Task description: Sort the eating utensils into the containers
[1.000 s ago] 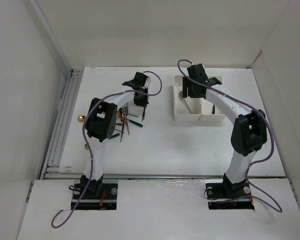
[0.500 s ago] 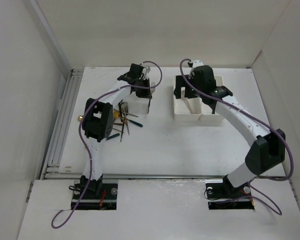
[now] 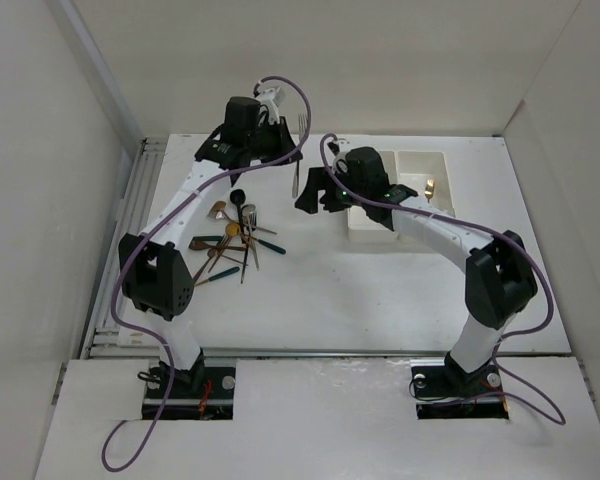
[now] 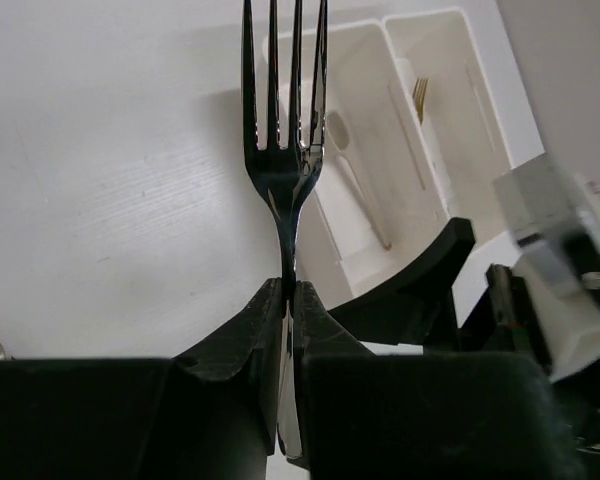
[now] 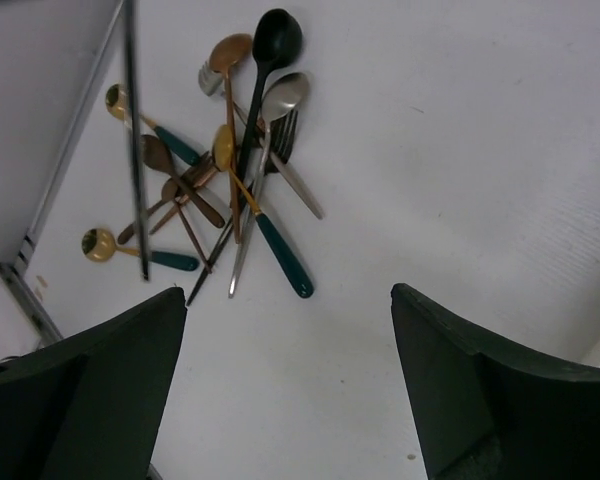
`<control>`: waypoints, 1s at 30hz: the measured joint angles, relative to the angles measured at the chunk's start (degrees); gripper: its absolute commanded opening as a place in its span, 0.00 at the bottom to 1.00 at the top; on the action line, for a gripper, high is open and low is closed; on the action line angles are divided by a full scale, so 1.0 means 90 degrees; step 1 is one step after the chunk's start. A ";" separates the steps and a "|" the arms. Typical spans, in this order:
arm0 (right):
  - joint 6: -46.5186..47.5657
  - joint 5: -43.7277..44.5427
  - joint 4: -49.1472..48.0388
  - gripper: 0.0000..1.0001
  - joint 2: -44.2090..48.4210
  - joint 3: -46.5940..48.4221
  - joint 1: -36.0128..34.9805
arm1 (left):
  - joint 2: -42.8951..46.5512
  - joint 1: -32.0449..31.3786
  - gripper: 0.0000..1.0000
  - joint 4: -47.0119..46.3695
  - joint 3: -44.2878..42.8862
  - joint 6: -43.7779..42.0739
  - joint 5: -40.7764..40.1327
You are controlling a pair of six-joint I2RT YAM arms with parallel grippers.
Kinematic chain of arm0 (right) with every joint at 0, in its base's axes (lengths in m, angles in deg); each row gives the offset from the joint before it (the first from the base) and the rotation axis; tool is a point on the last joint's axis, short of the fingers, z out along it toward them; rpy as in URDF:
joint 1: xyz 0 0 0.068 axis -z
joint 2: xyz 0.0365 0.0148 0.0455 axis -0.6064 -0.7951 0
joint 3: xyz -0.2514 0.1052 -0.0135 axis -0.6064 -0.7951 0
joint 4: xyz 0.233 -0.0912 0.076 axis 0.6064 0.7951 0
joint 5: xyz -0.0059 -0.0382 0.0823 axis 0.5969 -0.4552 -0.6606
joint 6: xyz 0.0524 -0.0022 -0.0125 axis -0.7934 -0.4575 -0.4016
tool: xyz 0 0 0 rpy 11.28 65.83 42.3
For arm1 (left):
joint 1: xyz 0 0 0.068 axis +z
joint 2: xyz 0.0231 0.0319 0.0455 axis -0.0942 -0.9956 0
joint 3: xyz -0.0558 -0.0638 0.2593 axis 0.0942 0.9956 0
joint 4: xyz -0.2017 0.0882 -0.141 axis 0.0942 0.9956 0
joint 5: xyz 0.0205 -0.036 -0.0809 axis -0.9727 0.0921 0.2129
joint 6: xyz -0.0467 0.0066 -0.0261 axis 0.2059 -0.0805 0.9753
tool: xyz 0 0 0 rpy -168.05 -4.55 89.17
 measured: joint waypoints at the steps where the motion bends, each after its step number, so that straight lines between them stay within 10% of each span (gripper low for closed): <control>1: -0.0078 -0.0049 -0.0063 0.85 -0.0041 0.0000 0.0007 | 0.0000 0.0000 0.00 0.0007 0.0095 0.0019 0.0017; 20: -0.0631 -0.0741 -0.0940 0.76 -0.0442 0.0284 -0.0005 | -0.0012 0.0015 0.00 0.0262 0.0447 0.0153 0.0027; 28: -0.1088 -0.0848 -0.1056 0.05 -0.1112 0.0712 -0.0002 | -0.0012 0.0015 0.00 0.0209 0.0517 0.0260 0.0129; 30: -0.1154 -0.0852 -0.1090 0.00 -0.1115 0.0712 -0.0015 | -0.0012 0.0015 0.01 0.0129 0.0597 0.0291 0.0138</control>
